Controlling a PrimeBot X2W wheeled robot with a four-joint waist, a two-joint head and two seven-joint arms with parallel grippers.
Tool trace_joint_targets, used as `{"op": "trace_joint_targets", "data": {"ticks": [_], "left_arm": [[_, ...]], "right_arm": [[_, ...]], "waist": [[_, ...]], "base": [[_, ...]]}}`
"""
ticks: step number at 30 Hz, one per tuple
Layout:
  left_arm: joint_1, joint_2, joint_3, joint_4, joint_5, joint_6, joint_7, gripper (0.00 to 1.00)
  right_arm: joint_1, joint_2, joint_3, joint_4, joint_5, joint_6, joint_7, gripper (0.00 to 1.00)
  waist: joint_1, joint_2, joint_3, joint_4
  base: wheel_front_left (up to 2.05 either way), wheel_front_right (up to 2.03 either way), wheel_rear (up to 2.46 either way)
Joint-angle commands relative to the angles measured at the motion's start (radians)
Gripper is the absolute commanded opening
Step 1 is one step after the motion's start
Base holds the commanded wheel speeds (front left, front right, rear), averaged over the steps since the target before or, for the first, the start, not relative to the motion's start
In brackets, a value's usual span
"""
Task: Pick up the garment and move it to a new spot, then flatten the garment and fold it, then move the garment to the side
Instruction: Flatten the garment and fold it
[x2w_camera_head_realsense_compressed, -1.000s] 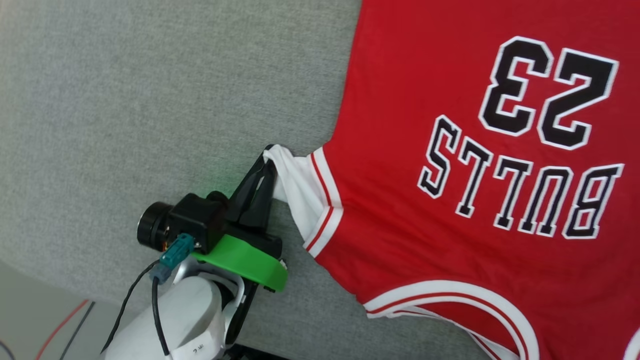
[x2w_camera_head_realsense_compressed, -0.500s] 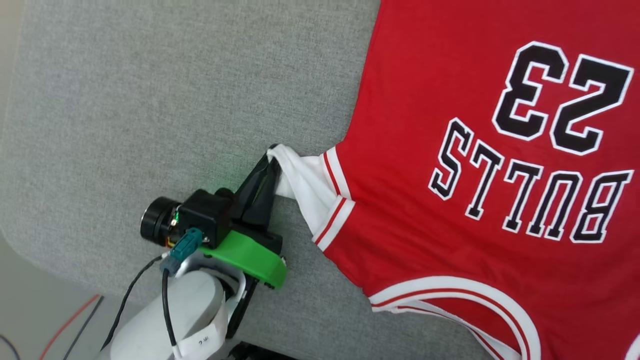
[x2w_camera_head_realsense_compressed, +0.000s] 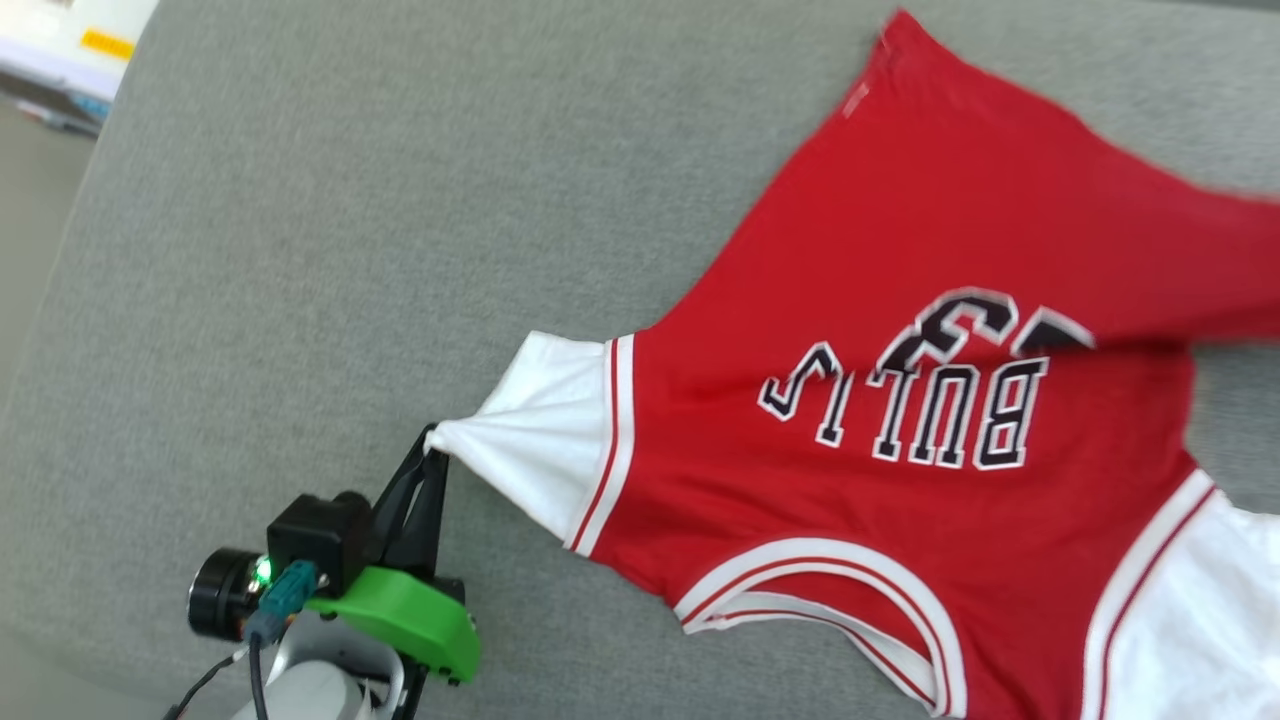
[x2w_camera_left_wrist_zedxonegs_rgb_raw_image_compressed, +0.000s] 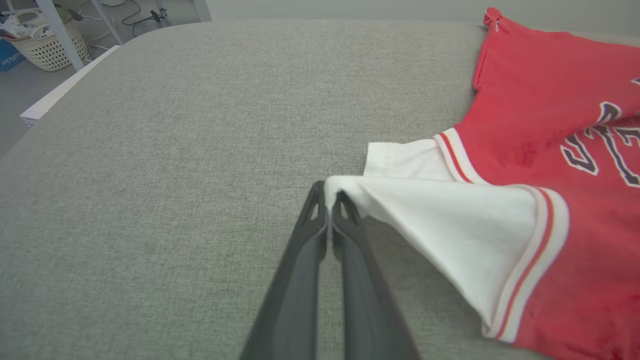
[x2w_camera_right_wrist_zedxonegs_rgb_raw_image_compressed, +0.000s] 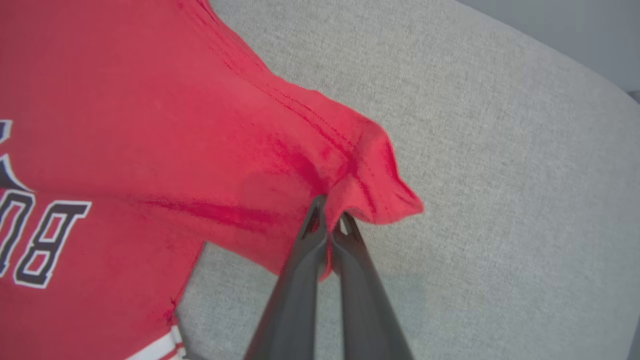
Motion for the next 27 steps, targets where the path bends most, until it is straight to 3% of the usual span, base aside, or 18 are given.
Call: {"op": "trace_joint_targets", "data": {"ticks": [1,7,14,18,23,24,25,27], "left_arm": [[0.027,0.015,0.011,-0.008,-0.01,0.014,0.001,0.0],[0.077,0.038,0.021,-0.035,-0.019,0.039,0.003,0.0],[0.097,0.05,0.028,-0.051,-0.025,0.051,0.003,0.0],[0.094,0.051,0.028,-0.054,-0.024,0.052,0.003,0.0],[0.085,0.043,0.021,-0.051,-0.022,0.052,0.005,0.0],[0.084,0.041,0.019,-0.05,-0.021,0.053,0.005,0.0],[0.085,0.041,0.018,-0.049,-0.021,0.053,0.005,0.0],[0.085,0.041,0.015,-0.048,-0.021,0.053,0.007,0.0]], "right_arm": [[0.091,-0.014,-0.014,-0.017,0.016,-0.001,-0.017,0.0],[0.4,0.007,-0.127,-0.102,0.052,-0.001,-0.076,0.0],[0.698,0.155,-0.239,-0.188,0.057,-0.001,-0.09,0.0],[0.796,0.238,-0.248,-0.189,0.021,-0.001,-0.08,0.0],[0.797,0.312,-0.251,-0.139,-0.005,-0.001,-0.113,0.03],[0.785,0.32,-0.261,-0.138,-0.009,-0.001,-0.128,0.38],[0.776,0.323,-0.27,-0.14,-0.009,-0.001,-0.135,1.0],[0.758,0.314,-0.3,-0.159,-0.01,-0.001,-0.149,1.0]], "waist": [[0.0,0.0,-0.109,-0.097],[0.0,0.0,-0.139,-0.137],[0.0,0.0,-0.144,-0.151],[0.0,0.0,-0.14,-0.149],[0.0,0.0,-0.136,-0.148],[0.0,0.0,-0.138,-0.15],[0.0,0.0,-0.14,-0.152],[0.0,0.0,-0.143,-0.154]], "base": [[0.0,0.0,0.0],[0.0,0.0,0.0],[0.0,0.0,0.0],[0.0,0.0,0.0],[0.0,0.0,0.0],[0.0,0.0,0.0],[0.0,0.0,0.0],[0.0,0.0,0.0]]}}
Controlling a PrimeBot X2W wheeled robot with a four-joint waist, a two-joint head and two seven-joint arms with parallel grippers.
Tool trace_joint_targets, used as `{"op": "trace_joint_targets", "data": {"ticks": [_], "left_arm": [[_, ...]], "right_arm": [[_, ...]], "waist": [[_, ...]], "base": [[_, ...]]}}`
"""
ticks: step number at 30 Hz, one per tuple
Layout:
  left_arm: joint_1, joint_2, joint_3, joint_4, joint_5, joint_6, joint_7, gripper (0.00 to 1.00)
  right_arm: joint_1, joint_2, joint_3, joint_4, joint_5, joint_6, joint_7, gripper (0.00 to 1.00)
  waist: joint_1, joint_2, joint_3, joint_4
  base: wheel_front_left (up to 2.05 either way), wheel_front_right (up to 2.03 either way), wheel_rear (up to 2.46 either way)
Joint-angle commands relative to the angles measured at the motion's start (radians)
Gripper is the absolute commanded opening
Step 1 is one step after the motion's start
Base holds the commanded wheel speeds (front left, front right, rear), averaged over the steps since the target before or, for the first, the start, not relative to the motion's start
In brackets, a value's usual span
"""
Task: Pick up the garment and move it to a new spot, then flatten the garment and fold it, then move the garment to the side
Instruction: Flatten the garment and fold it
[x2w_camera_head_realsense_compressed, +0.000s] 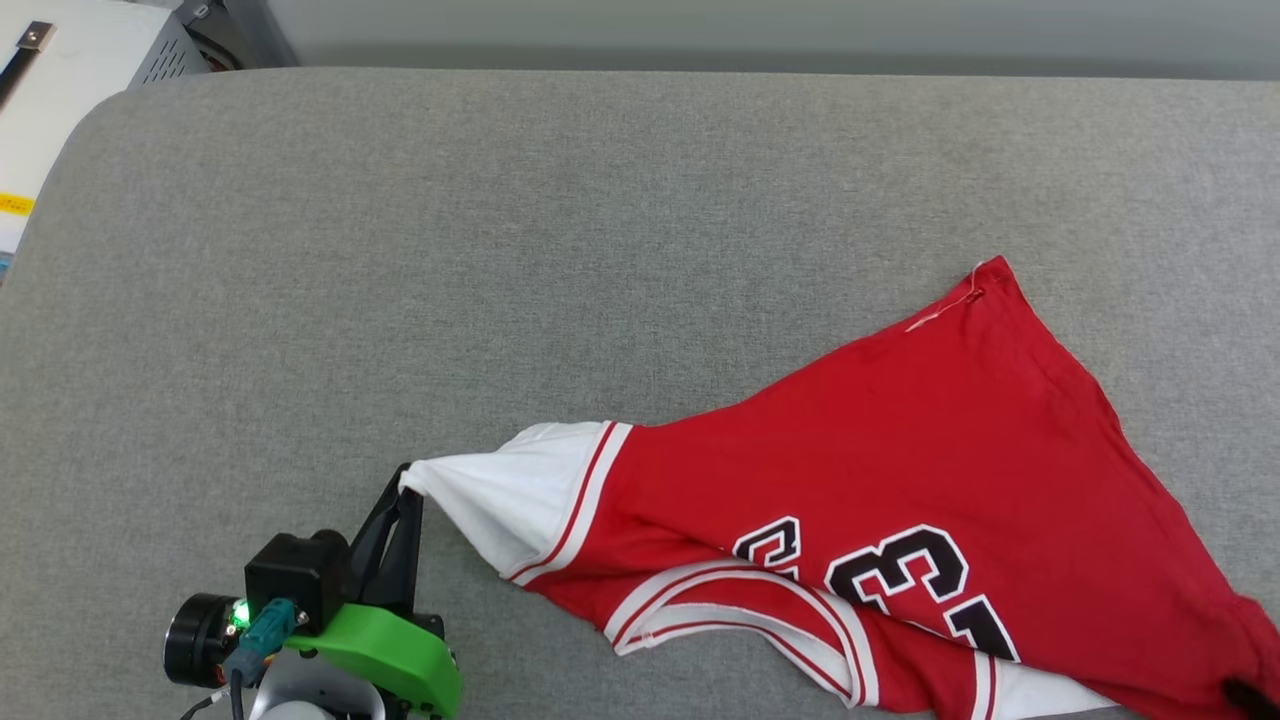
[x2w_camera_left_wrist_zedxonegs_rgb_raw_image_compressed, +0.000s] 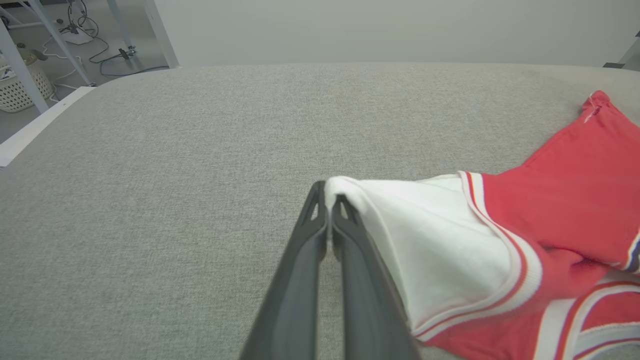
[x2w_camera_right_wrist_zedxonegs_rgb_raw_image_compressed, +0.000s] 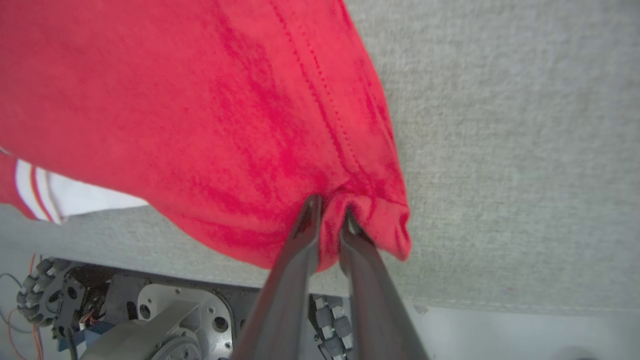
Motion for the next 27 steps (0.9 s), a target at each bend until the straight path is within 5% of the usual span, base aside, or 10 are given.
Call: {"op": "trace_joint_targets", "data": {"ticks": [1,8,13,19,27], "left_arm": [[0.001,-0.001,0.0,0.002,-0.004,0.008,0.002,0.0],[-0.012,0.006,0.0,-0.019,0.006,0.019,0.007,0.0],[-0.038,0.002,-0.006,-0.032,0.018,0.017,0.012,0.0],[-0.082,-0.017,-0.018,-0.026,0.031,0.001,0.012,0.0],[-0.155,-0.057,-0.035,-0.002,0.053,-0.033,0.007,0.0]], "right_arm": [[-0.035,-0.016,-0.029,-0.022,-0.003,-0.001,-0.015,1.0],[-0.144,-0.082,-0.142,-0.171,0.0,-0.001,-0.036,1.0],[-0.302,-0.133,-0.13,-0.24,-0.001,-0.001,-0.002,1.0],[-0.553,-0.155,0.025,-0.223,-0.018,-0.001,0.111,1.0],[-0.85,-0.121,0.265,-0.024,-0.079,-0.001,0.291,1.0]], "waist": [[0.0001,0.0,-0.002,-0.001],[0.0001,0.0,0.011,0.008],[0.0001,0.0,0.044,0.028],[0.0001,0.0,0.094,0.06],[0.0001,0.0,0.17,0.123]], "base": [[0.0,0.0,0.0],[0.0,0.0,0.0],[0.0,0.0,0.0],[0.0,0.0,0.0],[0.0,0.0,0.0]]}}
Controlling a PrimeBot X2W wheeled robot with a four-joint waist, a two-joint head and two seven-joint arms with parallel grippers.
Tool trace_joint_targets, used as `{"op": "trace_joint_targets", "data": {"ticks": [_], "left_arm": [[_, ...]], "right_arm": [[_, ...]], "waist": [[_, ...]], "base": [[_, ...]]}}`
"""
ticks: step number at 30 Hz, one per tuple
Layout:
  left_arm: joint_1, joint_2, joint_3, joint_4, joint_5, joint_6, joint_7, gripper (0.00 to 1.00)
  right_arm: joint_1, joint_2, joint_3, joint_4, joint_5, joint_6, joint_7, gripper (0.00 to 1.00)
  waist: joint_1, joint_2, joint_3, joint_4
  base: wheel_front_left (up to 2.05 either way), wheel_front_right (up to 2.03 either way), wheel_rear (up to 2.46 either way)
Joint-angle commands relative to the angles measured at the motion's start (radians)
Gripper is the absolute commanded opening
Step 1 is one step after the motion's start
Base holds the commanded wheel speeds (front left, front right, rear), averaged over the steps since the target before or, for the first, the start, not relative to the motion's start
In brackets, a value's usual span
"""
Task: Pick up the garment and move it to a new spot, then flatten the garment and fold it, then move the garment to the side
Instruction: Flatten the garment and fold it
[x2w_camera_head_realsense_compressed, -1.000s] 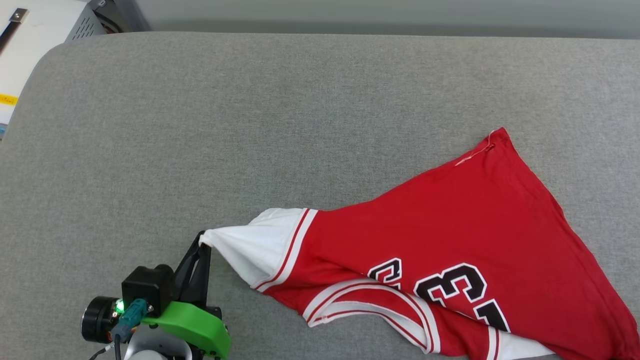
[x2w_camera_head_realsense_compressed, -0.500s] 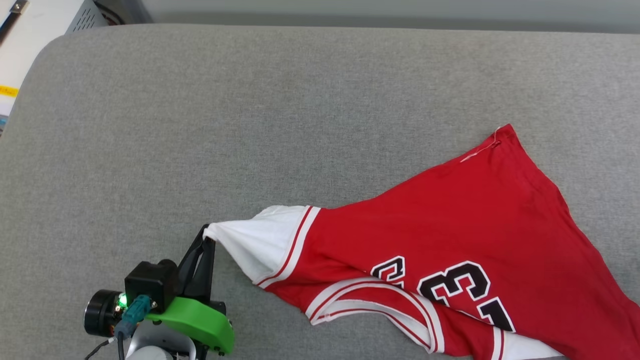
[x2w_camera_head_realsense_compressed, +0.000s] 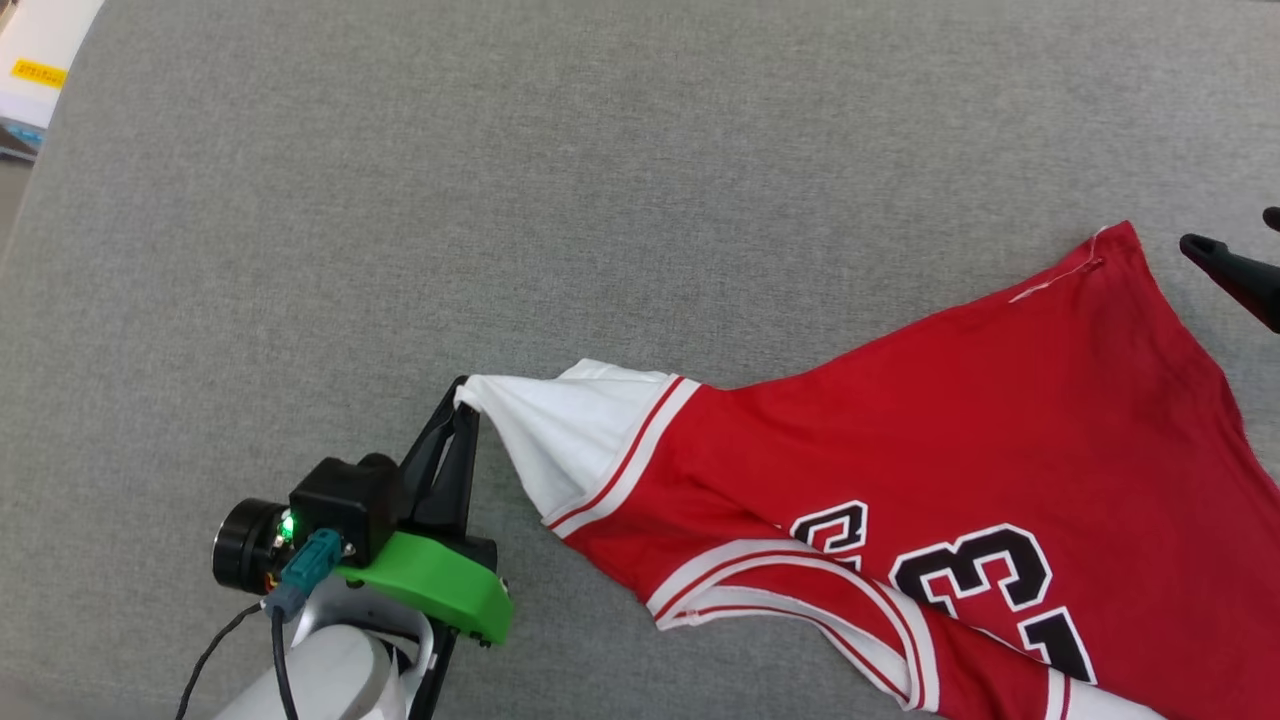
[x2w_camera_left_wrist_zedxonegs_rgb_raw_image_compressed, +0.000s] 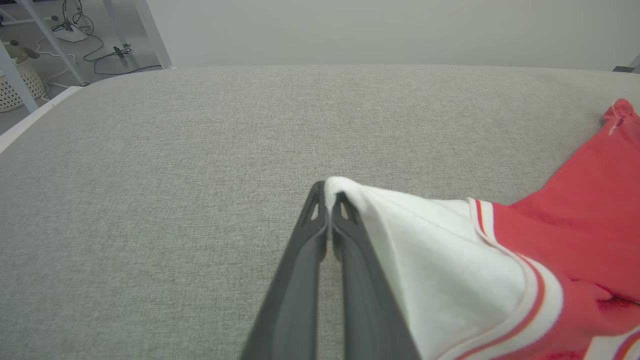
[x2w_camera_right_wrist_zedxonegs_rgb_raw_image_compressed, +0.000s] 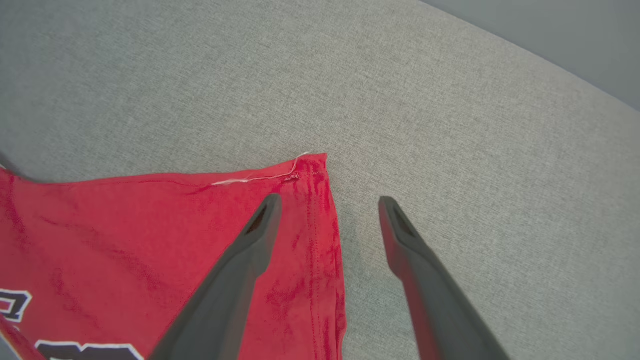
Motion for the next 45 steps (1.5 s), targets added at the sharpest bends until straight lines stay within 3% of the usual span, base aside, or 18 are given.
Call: {"op": "trace_joint_targets", "data": {"ticks": [1,11,17,18,19,27,36,45], "left_arm": [[-0.024,-0.01,0.0,0.005,0.016,-0.008,-0.003,0.0],[-0.077,-0.06,-0.004,0.045,0.035,-0.046,-0.012,0.0],[-0.078,-0.079,0.005,0.071,0.041,-0.061,-0.015,0.0],[-0.077,-0.081,0.008,0.076,0.042,-0.063,-0.015,0.0],[-0.076,-0.082,0.01,0.079,0.042,-0.065,-0.015,0.0],[-0.067,-0.079,0.034,0.102,0.057,-0.081,-0.016,0.0],[-0.121,-0.03,0.099,0.06,0.076,-0.085,-0.015,0.0],[-0.299,0.016,0.138,-0.006,0.103,-0.106,0.048,0.0]], "right_arm": [[-0.037,0.01,0.022,0.034,-0.014,-0.001,0.01,1.0],[-0.123,0.057,0.125,0.295,-0.039,-0.001,-0.047,1.0],[-0.053,0.031,0.243,0.336,-0.004,-0.001,-0.047,1.0],[-0.053,0.029,0.248,0.336,0.005,-0.001,-0.067,0.33],[-0.053,0.027,0.252,0.337,0.013,-0.001,-0.081,0.0],[-0.09,0.011,0.231,0.304,0.047,-0.001,-0.282,0.0],[-0.049,0.004,0.171,0.172,0.061,-0.001,-0.522,0.0],[-0.021,0.02,0.086,0.047,0.028,-0.001,-0.601,0.0]], "waist": [[0.0001,0.0,0.045,0.045],[0.0001,0.0,0.111,0.103],[0.0001,0.0,0.115,0.104],[0.0001,0.0,0.113,0.1],[0.0001,0.0,0.11,0.097],[0.0001,0.0,0.028,0.05],[0.0001,0.0,-0.095,-0.019],[0.0001,0.0,-0.126,-0.079]], "base": [[0.0,0.0,0.0],[0.0,0.0,0.0],[0.0,0.0,0.0],[0.0,0.0,0.0],[0.0,0.0,0.0],[0.0,0.0,0.0],[0.0,0.0,0.0],[0.0,0.0,0.0]]}}
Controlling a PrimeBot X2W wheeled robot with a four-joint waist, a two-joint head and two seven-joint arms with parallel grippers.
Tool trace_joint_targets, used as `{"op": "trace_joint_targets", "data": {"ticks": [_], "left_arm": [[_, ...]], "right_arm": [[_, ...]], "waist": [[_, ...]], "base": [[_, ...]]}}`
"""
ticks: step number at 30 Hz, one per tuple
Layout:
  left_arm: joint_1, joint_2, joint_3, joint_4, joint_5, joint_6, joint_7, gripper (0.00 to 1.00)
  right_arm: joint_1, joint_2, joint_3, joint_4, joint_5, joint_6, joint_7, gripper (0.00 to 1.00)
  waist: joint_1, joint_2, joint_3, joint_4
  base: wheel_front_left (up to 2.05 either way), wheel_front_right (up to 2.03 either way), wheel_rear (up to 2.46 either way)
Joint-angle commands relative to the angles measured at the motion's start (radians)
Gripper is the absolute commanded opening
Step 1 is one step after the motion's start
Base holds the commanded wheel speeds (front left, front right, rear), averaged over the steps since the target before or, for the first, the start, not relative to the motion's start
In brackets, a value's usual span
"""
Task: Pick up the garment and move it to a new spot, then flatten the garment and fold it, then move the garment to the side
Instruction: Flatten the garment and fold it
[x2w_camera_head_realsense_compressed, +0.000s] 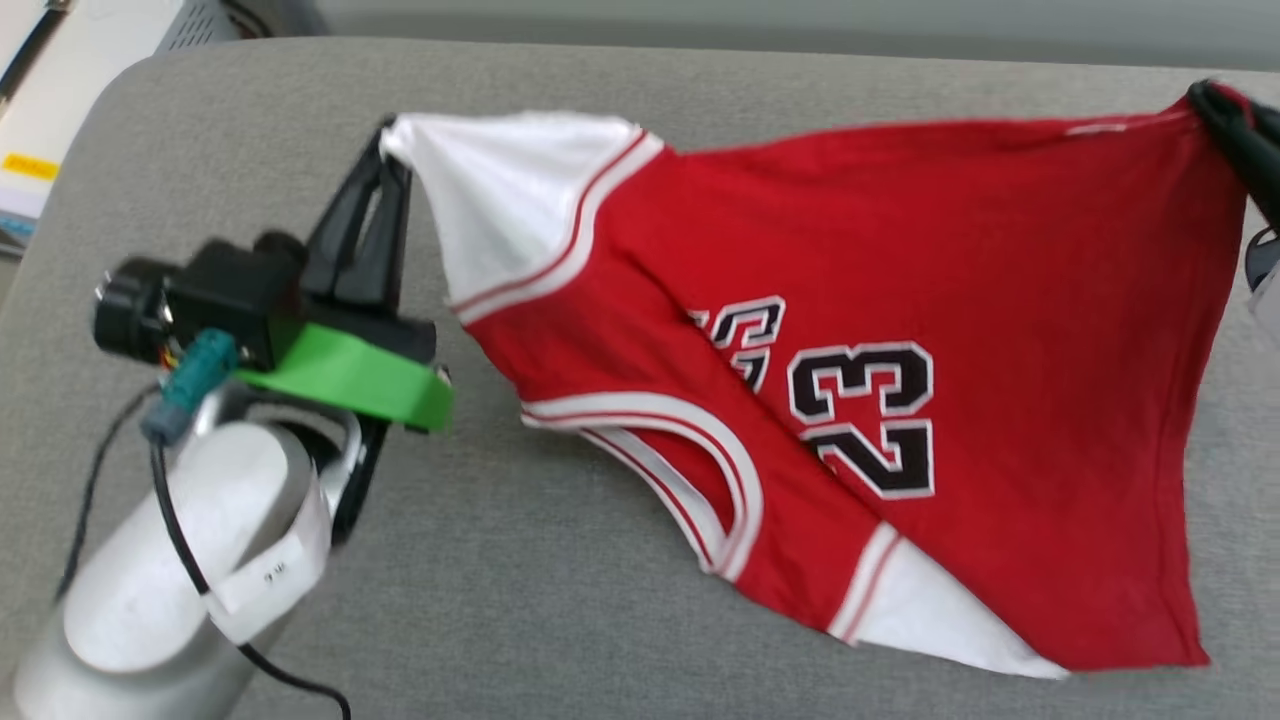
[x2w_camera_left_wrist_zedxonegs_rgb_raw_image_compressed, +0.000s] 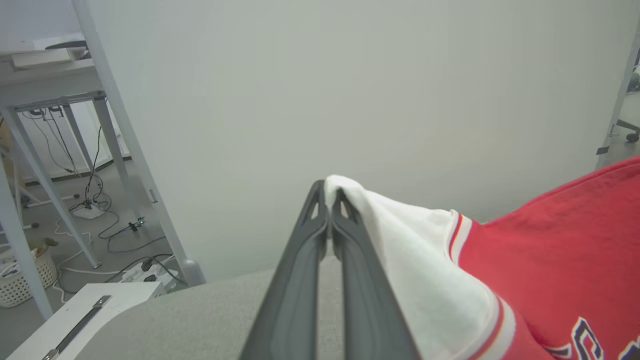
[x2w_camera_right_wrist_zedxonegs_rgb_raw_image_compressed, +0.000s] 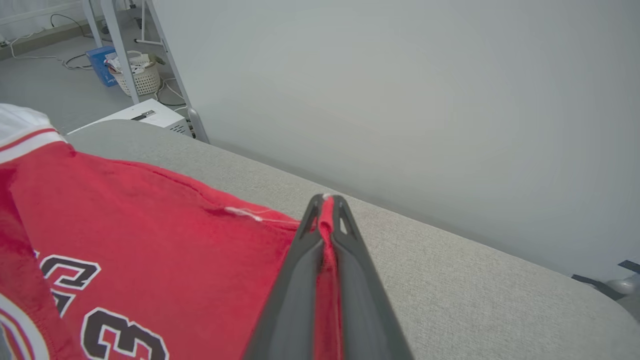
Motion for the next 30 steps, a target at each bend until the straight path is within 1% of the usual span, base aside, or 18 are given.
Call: {"op": "trace_joint_targets", "data": {"ticks": [1,4,7,11,14,19,20,24,30], "left_arm": [[-0.051,0.012,0.009,-0.006,0.011,-0.009,0.011,0.0],[-0.133,0.018,0.017,-0.014,0.016,-0.03,0.038,0.0],[-0.247,0.022,0.03,0.001,0.022,-0.062,0.061,0.0],[-0.428,0.015,0.036,0.035,0.046,-0.103,0.097,0.0],[-0.592,-0.005,0.043,0.081,0.057,-0.142,0.121,0.0],[-0.84,-0.032,0.05,0.173,0.09,-0.194,0.137,0.0],[-0.907,-0.041,0.053,0.203,0.098,-0.207,0.138,0.0],[-1.096,-0.072,0.06,0.293,0.107,-0.252,0.133,0.0],[-1.327,-0.096,0.056,0.45,0.131,-0.305,0.132,0.0]], "right_arm": [[0.009,0.009,-0.016,-0.017,-0.012,-0.001,-0.007,0.0],[-0.016,0.023,-0.051,-0.047,-0.027,-0.001,-0.006,0.0],[-0.066,0.037,-0.083,-0.062,-0.056,-0.001,-0.004,0.0],[-0.185,0.057,-0.11,-0.058,-0.082,-0.001,0.006,0.0],[-0.317,0.065,-0.118,-0.034,-0.103,-0.001,0.017,0.0],[-0.554,0.081,-0.126,0.062,-0.156,-0.001,0.01,0.0],[-0.622,0.085,-0.115,0.097,-0.173,-0.001,0.009,0.0],[-0.822,0.093,-0.076,0.199,-0.217,-0.001,-0.008,0.0],[-1.063,0.1,0.006,0.338,-0.273,-0.001,-0.066,0.0]], "waist": [[0.0,0.0,-0.014,-0.037],[0.0,0.0,0.012,-0.054],[0.0,0.0,0.055,-0.067],[0.0,0.0,0.13,-0.08],[0.0,0.0,0.196,-0.088],[0.0,0.0,0.277,-0.095],[0.0,0.0,0.294,-0.096],[0.0,0.0,0.333,-0.096],[0.0,0.0,0.371,-0.103]], "base": [[0.0,0.0,0.0],[0.0,0.0,0.0],[0.0,0.0,0.0],[0.0,0.0,0.0],[0.0,0.0,0.0],[0.0,0.0,0.0],[0.0,0.0,0.0],[0.0,0.0,0.0],[0.0,0.0,0.0]]}}
